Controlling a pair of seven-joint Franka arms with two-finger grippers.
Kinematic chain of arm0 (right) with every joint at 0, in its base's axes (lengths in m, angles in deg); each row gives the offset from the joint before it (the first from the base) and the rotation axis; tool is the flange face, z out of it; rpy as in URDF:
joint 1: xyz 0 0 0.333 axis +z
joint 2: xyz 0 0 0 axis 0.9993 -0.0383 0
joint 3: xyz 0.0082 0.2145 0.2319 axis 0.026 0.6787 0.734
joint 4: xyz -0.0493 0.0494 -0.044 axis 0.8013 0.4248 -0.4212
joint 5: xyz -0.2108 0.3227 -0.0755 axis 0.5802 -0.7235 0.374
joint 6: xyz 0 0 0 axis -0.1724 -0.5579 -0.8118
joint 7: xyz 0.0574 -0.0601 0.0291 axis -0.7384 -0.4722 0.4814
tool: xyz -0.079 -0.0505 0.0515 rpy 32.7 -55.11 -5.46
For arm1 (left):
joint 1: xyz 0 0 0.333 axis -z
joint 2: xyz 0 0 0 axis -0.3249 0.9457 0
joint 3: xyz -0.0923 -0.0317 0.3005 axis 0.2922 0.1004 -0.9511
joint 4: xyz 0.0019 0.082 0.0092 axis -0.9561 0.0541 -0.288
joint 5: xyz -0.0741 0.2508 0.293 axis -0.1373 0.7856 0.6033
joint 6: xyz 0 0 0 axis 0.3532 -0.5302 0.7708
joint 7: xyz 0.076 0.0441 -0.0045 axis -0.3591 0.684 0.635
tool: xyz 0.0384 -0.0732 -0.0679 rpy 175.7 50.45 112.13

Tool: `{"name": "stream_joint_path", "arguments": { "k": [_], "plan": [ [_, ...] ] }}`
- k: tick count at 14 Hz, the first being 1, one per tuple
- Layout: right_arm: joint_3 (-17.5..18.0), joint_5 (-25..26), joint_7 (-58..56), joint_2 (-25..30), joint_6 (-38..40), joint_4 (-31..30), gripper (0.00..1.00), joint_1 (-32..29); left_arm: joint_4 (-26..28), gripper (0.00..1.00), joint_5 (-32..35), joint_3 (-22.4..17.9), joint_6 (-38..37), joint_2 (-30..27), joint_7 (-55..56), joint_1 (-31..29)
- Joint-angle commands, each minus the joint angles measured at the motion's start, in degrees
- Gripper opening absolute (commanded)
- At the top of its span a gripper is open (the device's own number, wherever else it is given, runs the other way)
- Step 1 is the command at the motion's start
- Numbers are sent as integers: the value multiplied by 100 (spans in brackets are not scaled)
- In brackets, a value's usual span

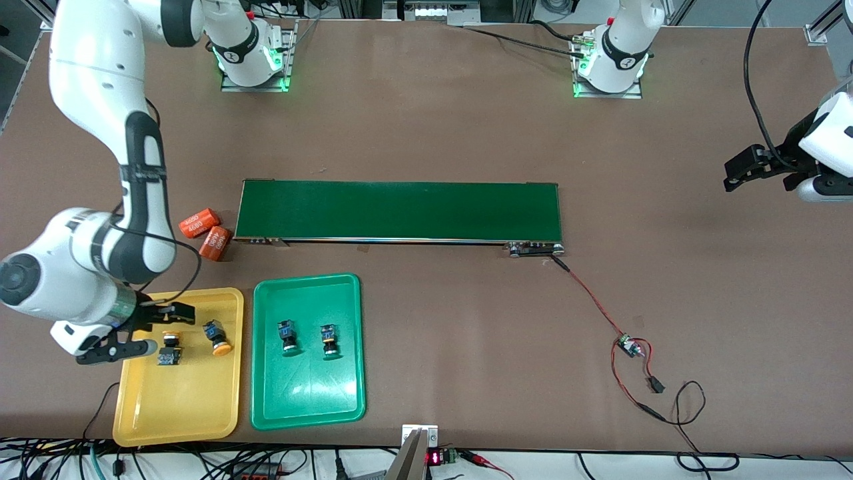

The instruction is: Sort buttons by color to trays

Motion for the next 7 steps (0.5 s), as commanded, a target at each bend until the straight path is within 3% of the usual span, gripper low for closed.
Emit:
{"name": "stream_joint_path", "arguments": {
  "k": [1,7],
  "plan": [
    [51,-33,-74,401,217,-109,100,59,-159,100,-103,49,-85,74,-86,6],
    [60,-59,-83,946,446,-109,100,357,-282,100,-103,75,-85,153,-77,15]
  ]
}}
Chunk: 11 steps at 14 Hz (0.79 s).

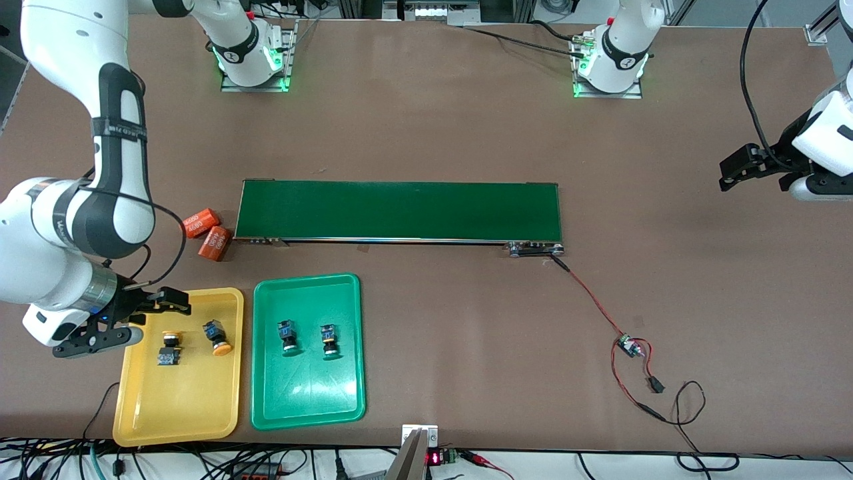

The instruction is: Sort buttons by color to trays

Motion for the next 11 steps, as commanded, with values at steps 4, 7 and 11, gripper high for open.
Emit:
{"name": "stream_joint_path", "arguments": {
  "k": [4,7,11],
  "plan": [
    [-10,-32,-153,570,471,45,100,99,-293,100,-103,2,-86,159,-77,13],
    [43,378,-136,780,479,3,100,47,-293,100,-103,2,-86,159,-77,13],
    [1130,1291,409,1535,497,-839,100,-839,-293,100,-95,2,-86,159,-77,13]
  ]
}}
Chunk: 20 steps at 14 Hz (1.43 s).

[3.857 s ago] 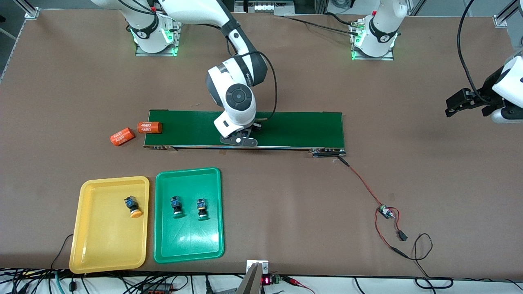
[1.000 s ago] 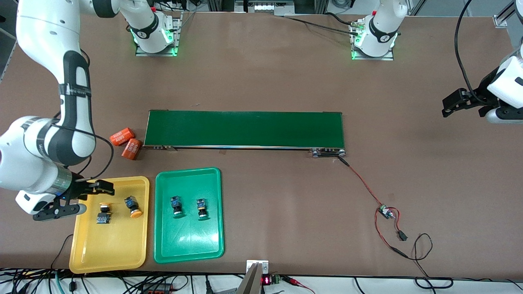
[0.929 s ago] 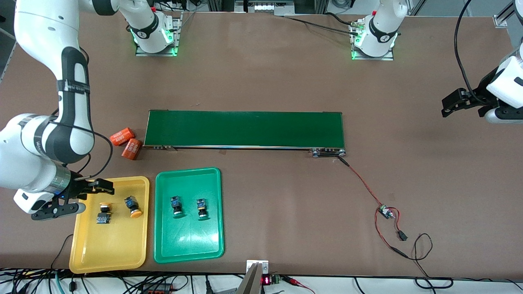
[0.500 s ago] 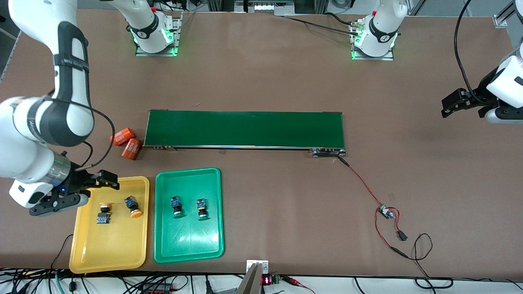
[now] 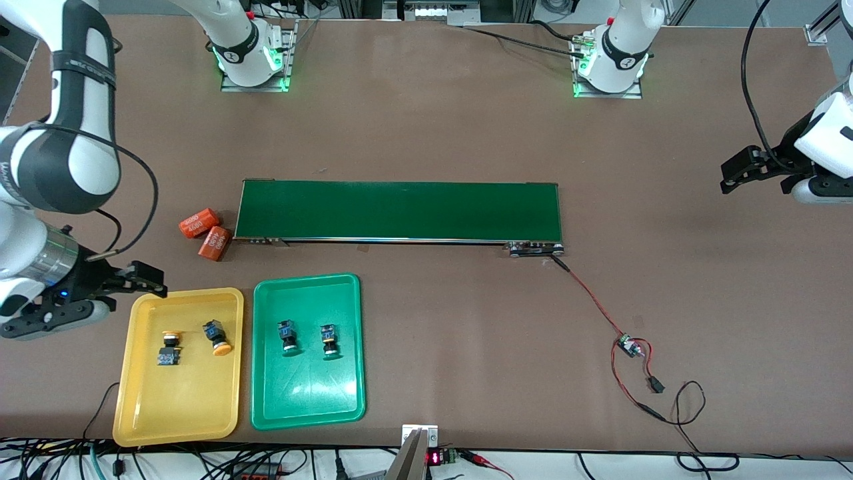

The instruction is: Sort buttons by color to trays

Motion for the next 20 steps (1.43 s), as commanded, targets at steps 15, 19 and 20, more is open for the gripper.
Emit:
{"name": "stream_joint_path", "arguments": {
  "k": [15,19,20],
  "plan": [
    [1268,1332,1354,2031,1677,-922,100,-1384,-180,100,-94,-4,-86,89,-77,11],
    [1277,1402,1638,2312,1801,-1097,100,-1287,-180,100,-94,57,-95,89,-68,11],
    [1268,1411,1629,2409,1775,-1203,100,-1287,-180,100,-94,66,-87,98,-68,11]
  ]
}}
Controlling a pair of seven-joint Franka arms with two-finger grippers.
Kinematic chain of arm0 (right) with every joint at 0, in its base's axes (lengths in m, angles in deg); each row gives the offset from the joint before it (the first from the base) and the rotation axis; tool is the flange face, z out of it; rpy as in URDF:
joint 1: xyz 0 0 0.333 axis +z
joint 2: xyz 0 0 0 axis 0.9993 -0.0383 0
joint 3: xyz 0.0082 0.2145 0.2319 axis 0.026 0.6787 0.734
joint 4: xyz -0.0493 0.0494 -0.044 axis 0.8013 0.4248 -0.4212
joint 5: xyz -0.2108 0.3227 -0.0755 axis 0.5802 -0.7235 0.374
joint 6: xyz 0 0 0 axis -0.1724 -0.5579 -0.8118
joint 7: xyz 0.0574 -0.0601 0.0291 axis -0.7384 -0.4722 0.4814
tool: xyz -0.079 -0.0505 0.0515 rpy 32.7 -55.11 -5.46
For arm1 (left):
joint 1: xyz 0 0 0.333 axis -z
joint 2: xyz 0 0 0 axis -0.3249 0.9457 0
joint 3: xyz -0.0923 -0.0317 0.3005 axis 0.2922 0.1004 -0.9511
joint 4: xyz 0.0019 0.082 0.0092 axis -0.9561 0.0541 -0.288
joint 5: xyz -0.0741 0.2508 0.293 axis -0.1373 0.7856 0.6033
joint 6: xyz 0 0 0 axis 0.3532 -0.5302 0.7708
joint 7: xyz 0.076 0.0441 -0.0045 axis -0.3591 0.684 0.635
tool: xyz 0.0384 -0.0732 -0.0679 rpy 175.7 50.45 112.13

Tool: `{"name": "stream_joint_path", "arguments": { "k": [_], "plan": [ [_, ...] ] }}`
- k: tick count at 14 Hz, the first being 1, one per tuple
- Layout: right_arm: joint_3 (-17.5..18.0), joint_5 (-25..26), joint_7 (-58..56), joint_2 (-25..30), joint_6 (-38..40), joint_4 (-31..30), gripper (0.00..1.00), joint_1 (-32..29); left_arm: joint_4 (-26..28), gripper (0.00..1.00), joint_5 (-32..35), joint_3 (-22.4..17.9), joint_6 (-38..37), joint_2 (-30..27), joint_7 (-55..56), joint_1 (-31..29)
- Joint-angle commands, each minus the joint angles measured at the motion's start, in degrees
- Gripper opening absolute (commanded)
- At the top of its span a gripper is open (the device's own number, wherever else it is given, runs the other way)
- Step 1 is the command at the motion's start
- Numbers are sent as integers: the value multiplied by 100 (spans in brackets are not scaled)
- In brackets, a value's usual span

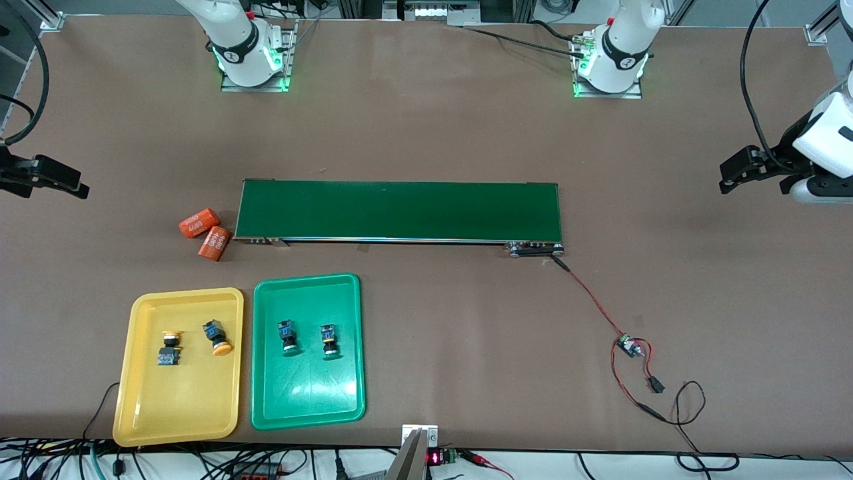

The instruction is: Sort buttons by color to trays

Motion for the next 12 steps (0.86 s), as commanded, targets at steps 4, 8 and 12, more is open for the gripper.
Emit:
{"name": "stream_joint_path", "arguments": {
  "k": [4,8,12],
  "plan": [
    [31,76,187,472,23,-404,100,27,-180,100,-94,20,-86,94,-68,8],
    [22,94,161,437,261,-351,100,18,-172,100,-94,20,-95,94,-68,8],
    [22,111,100,455,261,-351,100,18,-180,100,-94,20,-95,94,-68,8]
  ]
}}
